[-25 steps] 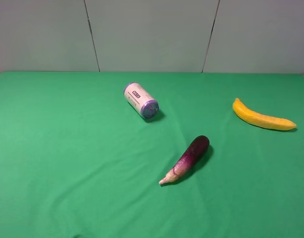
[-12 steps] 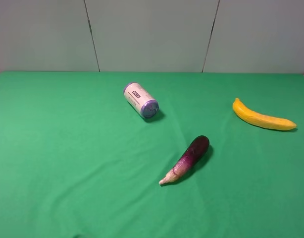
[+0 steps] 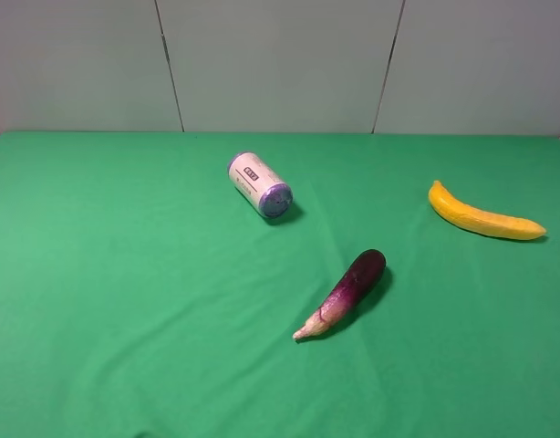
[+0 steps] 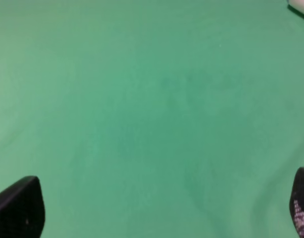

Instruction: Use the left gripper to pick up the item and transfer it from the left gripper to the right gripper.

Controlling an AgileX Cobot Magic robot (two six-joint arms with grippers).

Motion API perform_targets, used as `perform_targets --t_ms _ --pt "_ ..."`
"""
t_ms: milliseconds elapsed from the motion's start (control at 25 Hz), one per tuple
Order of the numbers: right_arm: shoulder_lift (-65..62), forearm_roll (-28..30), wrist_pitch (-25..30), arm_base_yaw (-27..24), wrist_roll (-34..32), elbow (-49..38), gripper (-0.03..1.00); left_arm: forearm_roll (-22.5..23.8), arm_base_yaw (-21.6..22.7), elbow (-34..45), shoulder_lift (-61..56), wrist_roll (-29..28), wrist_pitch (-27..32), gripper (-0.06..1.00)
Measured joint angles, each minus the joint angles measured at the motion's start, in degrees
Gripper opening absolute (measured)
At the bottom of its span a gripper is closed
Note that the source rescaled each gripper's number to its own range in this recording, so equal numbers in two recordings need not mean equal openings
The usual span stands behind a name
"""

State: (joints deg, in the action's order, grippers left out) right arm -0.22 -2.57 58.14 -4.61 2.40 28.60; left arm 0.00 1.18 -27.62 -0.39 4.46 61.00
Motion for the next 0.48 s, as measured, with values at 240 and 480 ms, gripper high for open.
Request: perform_targets --t_ms 240,480 --pt "0.0 0.0 0.0 0.0 0.0 0.0 1.00 0.0 0.0 0.0 0.0 0.0 0.0 1.00" --pt "0.0 -0.1 0.0 0.0 0.0 0.0 1.00 0.0 0.0 0.0 0.0 0.0 0.0 1.00"
